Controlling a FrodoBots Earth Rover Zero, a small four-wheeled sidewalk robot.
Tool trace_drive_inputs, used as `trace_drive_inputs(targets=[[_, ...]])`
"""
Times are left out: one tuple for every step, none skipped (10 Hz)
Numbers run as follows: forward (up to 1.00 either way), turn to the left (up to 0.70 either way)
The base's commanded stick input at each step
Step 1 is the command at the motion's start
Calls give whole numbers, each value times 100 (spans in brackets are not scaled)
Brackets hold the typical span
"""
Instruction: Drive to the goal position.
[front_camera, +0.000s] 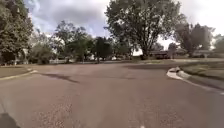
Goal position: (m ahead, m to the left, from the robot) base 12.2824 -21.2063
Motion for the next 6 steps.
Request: trace_drive_inputs(targets=[[100, -11], [100, 0], [100, 0], [100, 0], [100, 0], [100, -20]])
